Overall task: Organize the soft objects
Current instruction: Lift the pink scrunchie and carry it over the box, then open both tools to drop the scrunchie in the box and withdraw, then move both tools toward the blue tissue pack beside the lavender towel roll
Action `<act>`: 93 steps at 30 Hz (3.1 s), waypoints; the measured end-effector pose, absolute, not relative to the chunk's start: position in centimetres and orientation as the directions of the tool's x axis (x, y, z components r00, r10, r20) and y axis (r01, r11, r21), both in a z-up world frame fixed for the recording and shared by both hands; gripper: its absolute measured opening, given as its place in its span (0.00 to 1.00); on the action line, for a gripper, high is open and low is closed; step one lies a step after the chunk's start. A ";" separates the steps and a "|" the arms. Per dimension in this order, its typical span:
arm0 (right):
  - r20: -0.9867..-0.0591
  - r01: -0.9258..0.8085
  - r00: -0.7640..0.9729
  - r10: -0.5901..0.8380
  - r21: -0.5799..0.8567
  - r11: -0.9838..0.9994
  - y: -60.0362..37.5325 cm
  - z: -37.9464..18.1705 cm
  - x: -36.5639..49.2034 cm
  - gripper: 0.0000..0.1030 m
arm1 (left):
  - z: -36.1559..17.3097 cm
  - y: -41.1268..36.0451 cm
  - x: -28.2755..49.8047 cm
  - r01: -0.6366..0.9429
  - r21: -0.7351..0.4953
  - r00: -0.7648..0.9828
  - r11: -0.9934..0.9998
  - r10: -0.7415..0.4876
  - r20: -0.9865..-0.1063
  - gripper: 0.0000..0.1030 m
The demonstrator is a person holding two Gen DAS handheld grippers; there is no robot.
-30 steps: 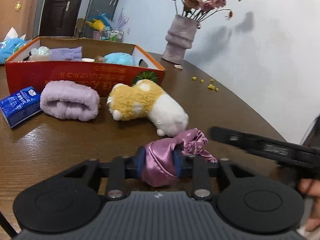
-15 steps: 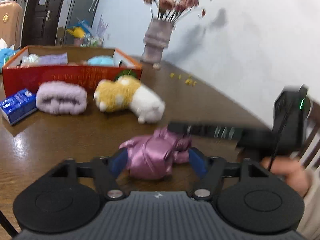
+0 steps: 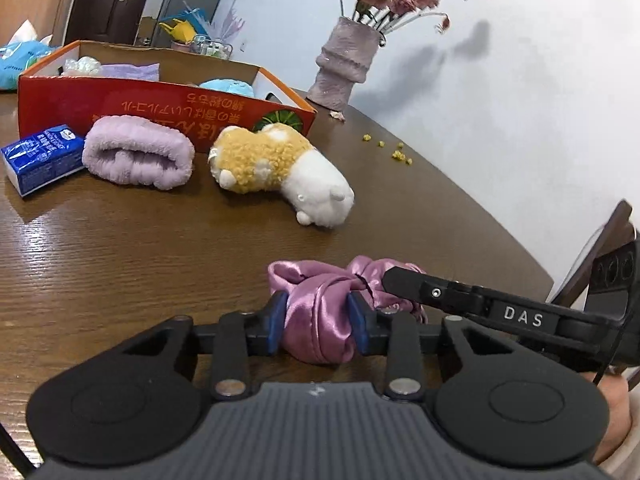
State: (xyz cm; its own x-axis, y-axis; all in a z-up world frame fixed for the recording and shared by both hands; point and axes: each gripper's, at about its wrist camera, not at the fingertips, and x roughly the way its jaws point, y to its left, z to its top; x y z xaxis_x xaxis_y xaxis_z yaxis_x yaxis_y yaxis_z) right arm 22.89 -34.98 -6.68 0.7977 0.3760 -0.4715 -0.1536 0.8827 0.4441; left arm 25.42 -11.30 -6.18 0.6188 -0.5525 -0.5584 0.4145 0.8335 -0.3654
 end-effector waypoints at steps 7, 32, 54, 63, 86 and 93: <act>-0.470 -0.156 0.787 0.399 0.474 0.866 -34.9 -7.2 22.9 0.20 | -6.3 -11.4 25.0 0.431 -0.350 0.616 0.831 -0.555 -0.559 0.26; -0.523 -0.290 0.717 0.461 0.377 0.880 -26.9 2.3 50.2 0.14 | 2.6 -5.1 48.3 0.352 -0.307 0.668 0.884 -0.467 -0.579 0.17; -0.472 -0.323 0.812 0.344 0.129 0.938 -26.0 10.2 44.7 0.56 | 9.8 0.0 43.1 0.205 -0.119 0.848 0.971 -0.237 -0.475 0.60; -0.197 -0.280 0.944 0.265 -0.048 0.959 -27.4 14.3 35.5 0.90 | 12.7 -0.4 33.3 0.097 0.024 0.966 0.995 -0.089 -0.242 0.86; -0.083 -0.297 0.952 0.296 0.002 0.955 -26.0 6.3 18.6 0.92 | 5.2 1.4 17.2 0.054 0.018 0.984 0.998 -0.051 -0.169 0.98; -0.192 -0.342 0.909 0.369 0.158 0.926 -25.4 1.3 15.9 0.93 | 1.8 3.0 15.7 0.048 -0.047 0.950 0.998 -0.060 -0.308 0.99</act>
